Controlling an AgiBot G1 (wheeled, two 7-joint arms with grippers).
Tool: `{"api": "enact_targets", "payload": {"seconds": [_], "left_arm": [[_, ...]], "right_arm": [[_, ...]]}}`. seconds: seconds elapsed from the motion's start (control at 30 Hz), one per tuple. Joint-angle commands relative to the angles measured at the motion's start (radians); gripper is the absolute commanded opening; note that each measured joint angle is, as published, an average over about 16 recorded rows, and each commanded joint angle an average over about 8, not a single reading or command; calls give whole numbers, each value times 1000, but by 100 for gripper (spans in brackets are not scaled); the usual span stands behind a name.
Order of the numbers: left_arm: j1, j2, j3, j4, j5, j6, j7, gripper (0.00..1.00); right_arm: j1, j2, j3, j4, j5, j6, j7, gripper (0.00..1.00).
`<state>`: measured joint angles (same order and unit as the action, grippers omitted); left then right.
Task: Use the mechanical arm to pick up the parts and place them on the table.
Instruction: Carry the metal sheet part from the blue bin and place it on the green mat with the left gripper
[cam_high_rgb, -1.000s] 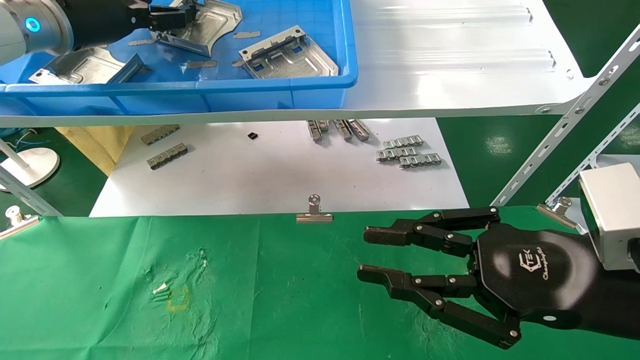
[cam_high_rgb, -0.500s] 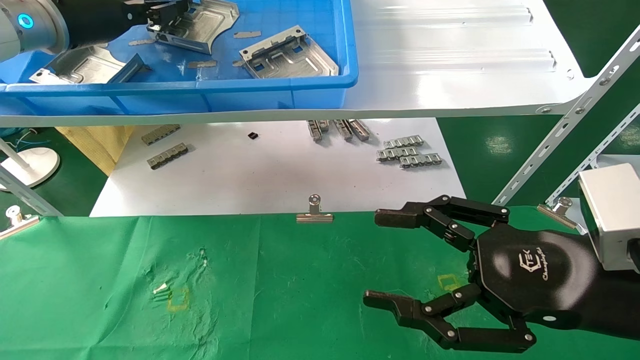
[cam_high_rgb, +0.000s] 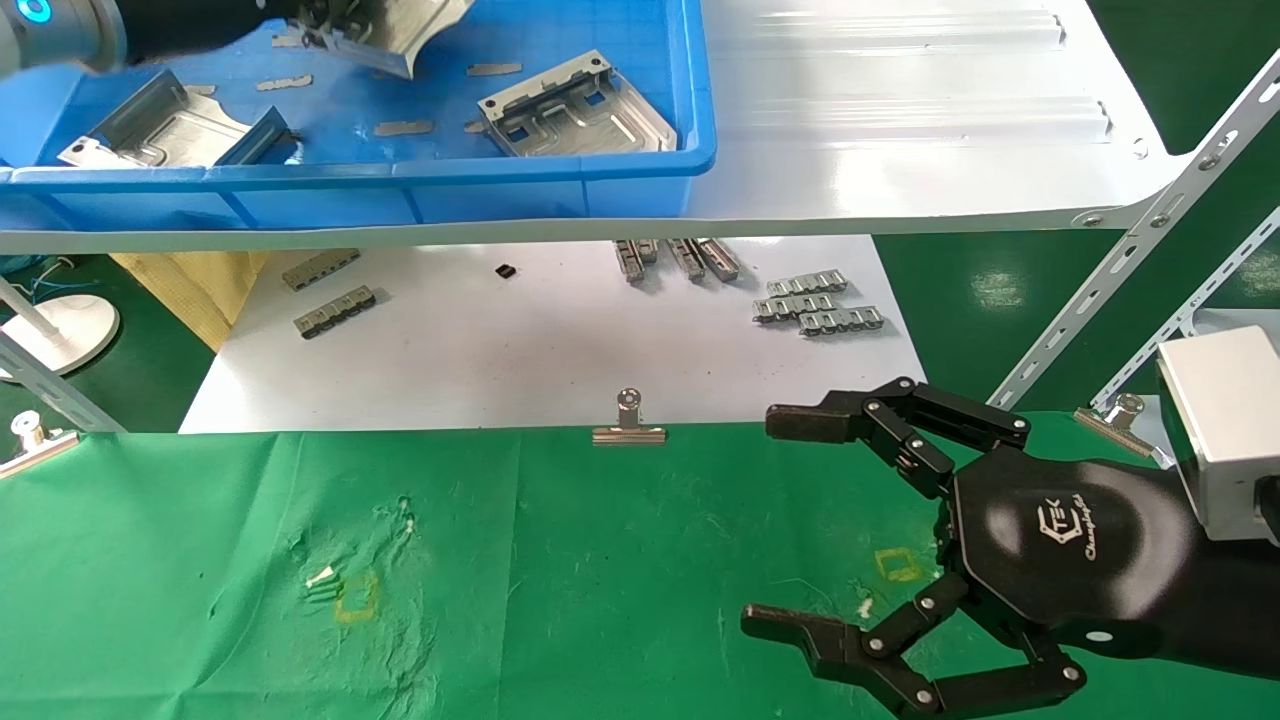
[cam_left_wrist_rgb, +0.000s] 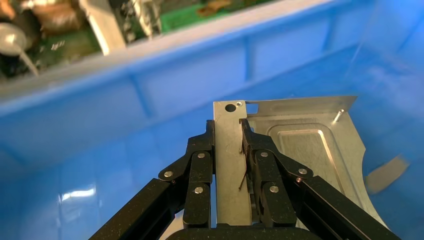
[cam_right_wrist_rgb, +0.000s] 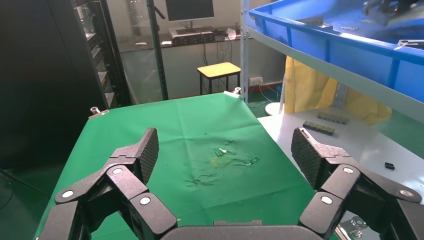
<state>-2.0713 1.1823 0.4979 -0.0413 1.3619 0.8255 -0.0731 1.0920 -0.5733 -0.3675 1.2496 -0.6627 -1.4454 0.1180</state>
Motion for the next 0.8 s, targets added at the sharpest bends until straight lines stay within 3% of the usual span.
{"api": "enact_targets", "payload": {"seconds": [0.03,0.2,0.53,0.67,0.8], "left_arm": [[-7,-5,-4,-13,-6,19,12,0],[-15,-57,-22,-51,-38,207,69,0],[35,-181,-44,-131,-103,695,238,0],[102,-234,-26,-223,-139,776,315,0],[227,-320,29,-405,-222,786,372,0]], "right_arm": [[0,0,0,0,0,0,0,100],[0,0,0,0,0,0,0,100],[0,0,0,0,0,0,0,100],[0,0,0,0,0,0,0,100],[0,0,0,0,0,0,0,100]]}}
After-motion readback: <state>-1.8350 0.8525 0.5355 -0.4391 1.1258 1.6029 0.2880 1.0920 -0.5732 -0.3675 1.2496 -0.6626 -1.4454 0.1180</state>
